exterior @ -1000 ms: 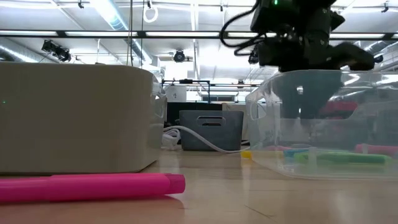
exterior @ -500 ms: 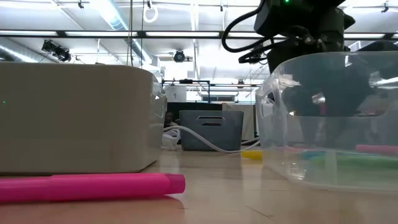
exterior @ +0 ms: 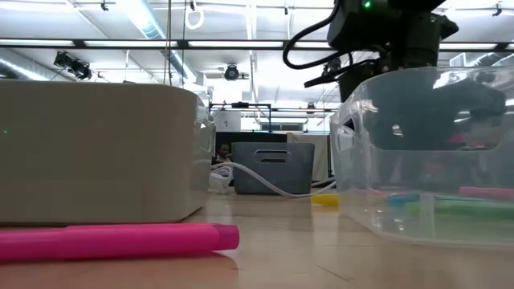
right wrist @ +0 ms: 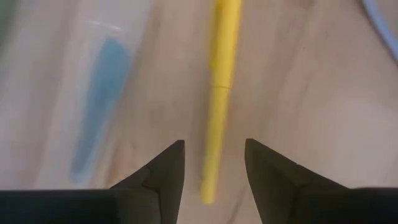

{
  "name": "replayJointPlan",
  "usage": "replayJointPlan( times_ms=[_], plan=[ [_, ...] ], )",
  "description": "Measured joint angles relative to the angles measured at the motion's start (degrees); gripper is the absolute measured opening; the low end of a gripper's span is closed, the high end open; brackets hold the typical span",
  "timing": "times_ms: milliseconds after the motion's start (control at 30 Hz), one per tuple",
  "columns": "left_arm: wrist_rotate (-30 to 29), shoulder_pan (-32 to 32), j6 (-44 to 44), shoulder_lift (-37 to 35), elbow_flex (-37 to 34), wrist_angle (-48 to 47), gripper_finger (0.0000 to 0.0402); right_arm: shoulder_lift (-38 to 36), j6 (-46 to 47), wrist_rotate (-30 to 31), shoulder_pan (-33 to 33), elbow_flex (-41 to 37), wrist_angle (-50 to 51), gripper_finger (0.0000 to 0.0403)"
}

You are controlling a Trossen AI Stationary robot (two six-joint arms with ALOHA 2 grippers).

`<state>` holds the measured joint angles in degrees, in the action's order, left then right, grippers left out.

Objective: Pick & Place Markers
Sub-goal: Put the top yellow highlighter pen into the gray bin

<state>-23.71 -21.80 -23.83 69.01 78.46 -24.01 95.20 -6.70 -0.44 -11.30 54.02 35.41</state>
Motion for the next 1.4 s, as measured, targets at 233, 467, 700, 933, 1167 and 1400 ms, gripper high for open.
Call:
replayJointPlan(
  times_ms=[233, 467, 700, 933, 1167, 1400],
  plan=[
    [0.0, 0.0, 0.0, 0.0, 0.0, 0.0, 0.0170, 0.4, -1.0, -0.2, 0.2, -0.9, -1.8, 0.0169],
    [0.0, 0.0, 0.0, 0.0, 0.0, -0.1, 0.0170, 1.6, -1.2, 0.0, 0.4, -1.2, -2.1, 0.0169],
    [0.0, 0.0, 0.0, 0.0, 0.0, -0.2, 0.0170, 3.8, 1.7, 1.6, -0.1, -1.1, -2.1, 0.0169],
    [0.7, 0.0, 0.0, 0.0, 0.0, -0.3, 0.0170, 3.9, 5.5, 1.9, 0.1, -1.1, -1.8, 0.0143],
    [0.7, 0.0, 0.0, 0.0, 0.0, -0.3, 0.0170, 4.0, 5.6, 1.2, 0.2, -1.1, -2.9, 0.0048],
    [2.0, 0.0, -0.1, 0.0, 0.0, -0.3, 0.0170, 4.0, 8.0, 0.6, 0.2, -1.1, -2.9, 0.0016]
  ],
)
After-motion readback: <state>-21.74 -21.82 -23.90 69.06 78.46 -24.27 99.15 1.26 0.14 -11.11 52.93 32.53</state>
